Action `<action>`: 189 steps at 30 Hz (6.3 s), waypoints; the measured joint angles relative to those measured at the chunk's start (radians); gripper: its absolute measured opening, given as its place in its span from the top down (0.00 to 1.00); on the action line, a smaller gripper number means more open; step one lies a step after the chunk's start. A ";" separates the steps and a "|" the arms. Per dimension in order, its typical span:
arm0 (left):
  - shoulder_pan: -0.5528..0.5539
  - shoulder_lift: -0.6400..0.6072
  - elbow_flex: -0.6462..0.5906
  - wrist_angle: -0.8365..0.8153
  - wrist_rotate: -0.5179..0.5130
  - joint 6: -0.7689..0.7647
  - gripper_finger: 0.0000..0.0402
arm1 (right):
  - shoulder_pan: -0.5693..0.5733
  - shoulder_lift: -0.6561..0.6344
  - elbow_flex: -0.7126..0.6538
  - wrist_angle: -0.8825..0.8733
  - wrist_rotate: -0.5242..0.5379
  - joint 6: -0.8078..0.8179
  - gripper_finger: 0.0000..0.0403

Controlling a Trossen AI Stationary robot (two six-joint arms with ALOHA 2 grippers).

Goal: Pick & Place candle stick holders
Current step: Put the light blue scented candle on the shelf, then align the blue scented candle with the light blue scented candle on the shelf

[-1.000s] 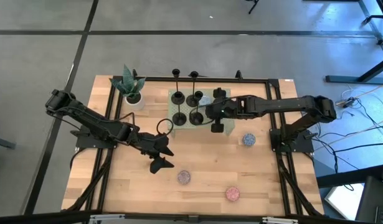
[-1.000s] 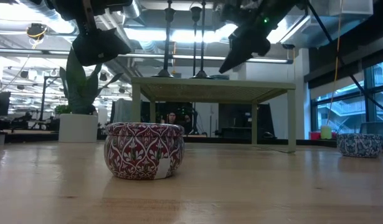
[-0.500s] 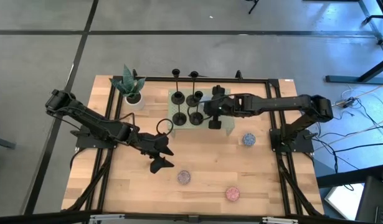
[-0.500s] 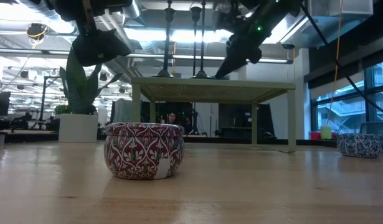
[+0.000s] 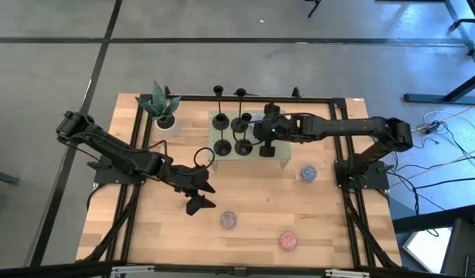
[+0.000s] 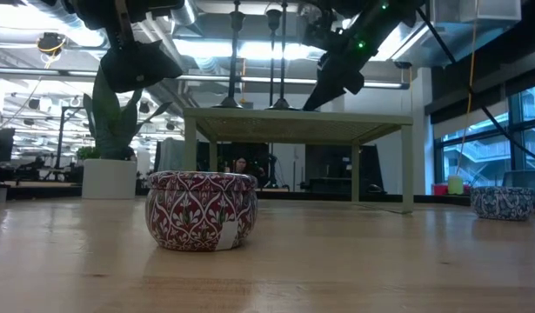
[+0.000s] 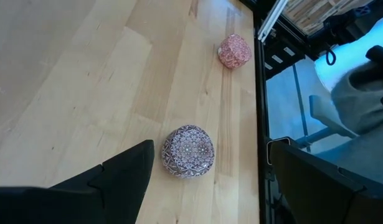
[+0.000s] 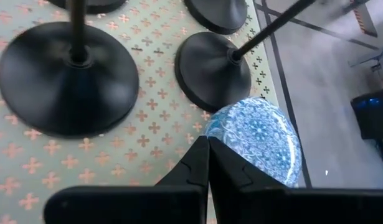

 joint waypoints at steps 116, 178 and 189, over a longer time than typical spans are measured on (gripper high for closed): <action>-0.072 0.000 0.001 -0.031 -0.043 0.088 0.21 | 0.619 -0.511 -0.313 -0.616 0.049 1.032 0.40; -0.072 0.000 0.001 -0.098 -0.059 0.105 0.21 | 0.620 -0.511 -0.313 -0.523 -0.030 0.871 0.22; -0.072 0.000 0.001 -0.098 -0.059 0.105 0.21 | 0.619 -0.511 -0.313 -0.317 0.026 0.842 0.22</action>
